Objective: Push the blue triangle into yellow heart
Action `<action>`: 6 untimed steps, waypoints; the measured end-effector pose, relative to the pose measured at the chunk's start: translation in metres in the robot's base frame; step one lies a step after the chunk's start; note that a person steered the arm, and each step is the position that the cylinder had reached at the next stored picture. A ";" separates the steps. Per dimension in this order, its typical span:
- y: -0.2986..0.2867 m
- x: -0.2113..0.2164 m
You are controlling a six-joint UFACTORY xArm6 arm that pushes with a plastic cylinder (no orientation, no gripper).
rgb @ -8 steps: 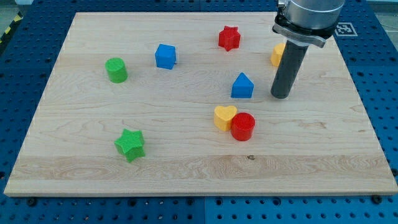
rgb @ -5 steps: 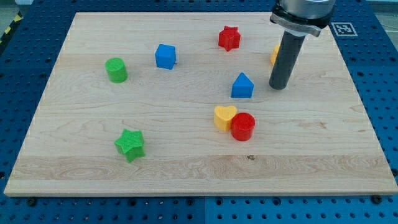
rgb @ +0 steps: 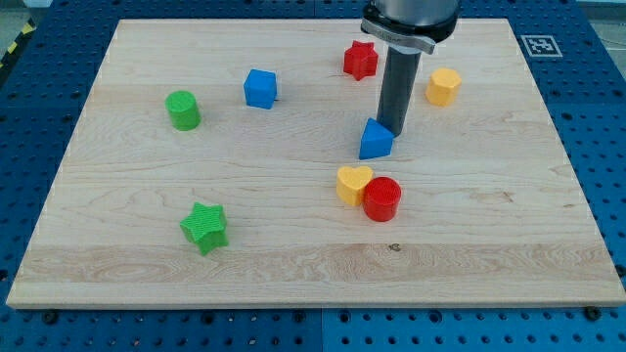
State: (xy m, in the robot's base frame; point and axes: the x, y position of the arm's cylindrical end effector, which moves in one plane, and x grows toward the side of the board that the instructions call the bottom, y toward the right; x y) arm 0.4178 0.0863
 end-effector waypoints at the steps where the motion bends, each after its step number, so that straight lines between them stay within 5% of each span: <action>1: -0.001 0.001; 6: -0.043 0.009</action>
State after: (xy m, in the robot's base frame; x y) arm 0.4265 0.0433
